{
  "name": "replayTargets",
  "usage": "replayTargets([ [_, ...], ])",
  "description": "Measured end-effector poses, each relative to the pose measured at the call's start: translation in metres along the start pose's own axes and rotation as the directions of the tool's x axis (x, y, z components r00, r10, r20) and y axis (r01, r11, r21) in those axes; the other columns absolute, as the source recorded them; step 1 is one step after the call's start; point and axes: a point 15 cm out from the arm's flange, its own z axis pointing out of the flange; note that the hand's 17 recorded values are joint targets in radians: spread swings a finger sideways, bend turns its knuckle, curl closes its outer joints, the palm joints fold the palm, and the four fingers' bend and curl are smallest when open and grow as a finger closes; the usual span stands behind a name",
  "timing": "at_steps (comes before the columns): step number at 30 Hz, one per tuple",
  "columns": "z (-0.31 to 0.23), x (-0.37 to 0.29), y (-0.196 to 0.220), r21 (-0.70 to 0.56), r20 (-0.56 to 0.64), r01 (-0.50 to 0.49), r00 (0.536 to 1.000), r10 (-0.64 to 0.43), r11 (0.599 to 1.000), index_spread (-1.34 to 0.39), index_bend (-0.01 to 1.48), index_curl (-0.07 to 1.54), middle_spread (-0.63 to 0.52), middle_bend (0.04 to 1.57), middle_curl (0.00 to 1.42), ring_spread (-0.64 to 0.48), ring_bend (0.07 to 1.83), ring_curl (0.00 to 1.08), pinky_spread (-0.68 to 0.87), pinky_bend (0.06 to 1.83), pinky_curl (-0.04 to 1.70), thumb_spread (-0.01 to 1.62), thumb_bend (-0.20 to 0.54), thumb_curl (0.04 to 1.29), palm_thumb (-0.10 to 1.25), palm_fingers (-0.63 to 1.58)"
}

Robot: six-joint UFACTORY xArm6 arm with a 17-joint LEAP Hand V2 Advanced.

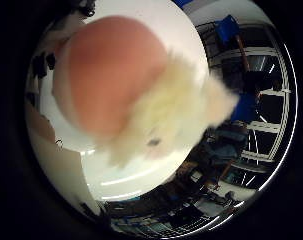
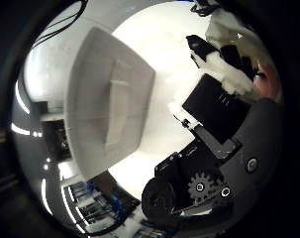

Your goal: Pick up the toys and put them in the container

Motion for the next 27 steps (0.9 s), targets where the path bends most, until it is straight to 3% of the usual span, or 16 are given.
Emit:
replayTargets([
  [9,-0.108,-0.063,0.045,0.038,-0.005,0.043,0.999,-0.043,0.998,-0.24,1.04,0.87,-0.13,1.34,0.72,-0.17,1.48,0.6,-0.18,1.31,0.78,0.59,-0.018,0.81,1.08,1.15],
  [17,-0.19,-0.135,0.064,0.182,-0.037,0.113,0.994,-0.108,0.977,-0.24,1.03,0.89,-0.13,1.35,0.72,-0.17,1.5,0.59,-0.18,1.25,0.88,0.57,-0.02,0.86,1.07,1.15],
  [27,-0.237,-0.213,0.038,0.385,-0.034,0.14,0.99,-0.137,0.912,-0.25,1.02,0.9,-0.13,1.35,0.71,-0.17,1.5,0.58,-0.19,1.2,0.96,0.54,-0.02,0.89,1.06,1.15],
])
